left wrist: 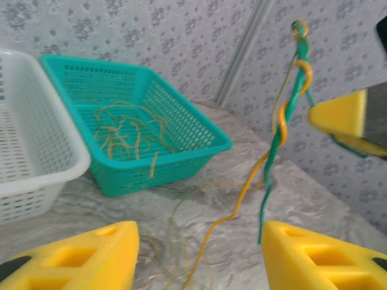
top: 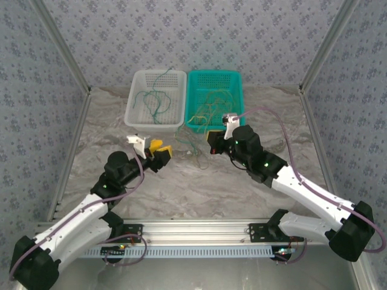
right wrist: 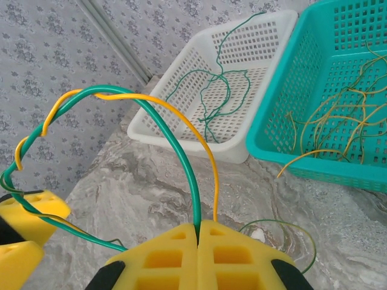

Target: Untangle the cables

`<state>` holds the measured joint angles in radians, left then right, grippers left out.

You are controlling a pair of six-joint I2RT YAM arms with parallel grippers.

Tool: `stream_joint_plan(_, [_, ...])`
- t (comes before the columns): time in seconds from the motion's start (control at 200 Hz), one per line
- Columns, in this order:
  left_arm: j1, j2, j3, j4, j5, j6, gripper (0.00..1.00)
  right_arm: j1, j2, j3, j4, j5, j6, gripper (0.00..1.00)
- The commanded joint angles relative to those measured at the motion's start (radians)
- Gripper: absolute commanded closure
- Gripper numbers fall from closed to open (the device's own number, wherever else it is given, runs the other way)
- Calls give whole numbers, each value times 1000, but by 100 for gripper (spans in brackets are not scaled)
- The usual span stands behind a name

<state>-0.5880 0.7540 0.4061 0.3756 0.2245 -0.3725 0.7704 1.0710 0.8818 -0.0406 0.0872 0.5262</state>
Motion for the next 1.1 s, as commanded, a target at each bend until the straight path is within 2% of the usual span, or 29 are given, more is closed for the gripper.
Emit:
stream_joint_plan(0.0, [-3,14,59,90,107,-16,53,-6,-14,32,18,29,7,100])
stream_joint_plan(0.26, [-48,38,89,103,161,-18,86,-8,8,43,13,33,48,100])
stream_joint_plan(0.42, [-87,89,99,130,188,-29,88,-8,12,57,4,31,65,100])
stream_joint_plan(0.595, [-140,187,120,180,188,-33,86,-8,20,58,11,36,79,100])
stream_joint_plan(0.66, [-146,226,123,199,157,-27,85,-7,21,56,19,29,81,100])
stream_joint_plan(0.73, [-146,262,123,227,120,-27,73,-8,21,55,24,25,84,100])
stream_joint_plan(0.8, [-145,300,124,272,95,-26,70,-8,21,55,22,22,84,100])
stream_joint_plan(0.859, [-145,333,141,302,93,-26,55,-8,20,52,21,24,84,100])
stream_joint_plan(0.914, [-145,373,166,318,105,-22,52,-6,20,52,21,22,86,100])
stream_joint_plan(0.969, [-145,412,191,332,118,-20,45,-6,19,49,24,21,89,100])
stream_joint_plan(1.094, [-142,499,225,364,82,-2,44,1,13,40,42,19,90,100])
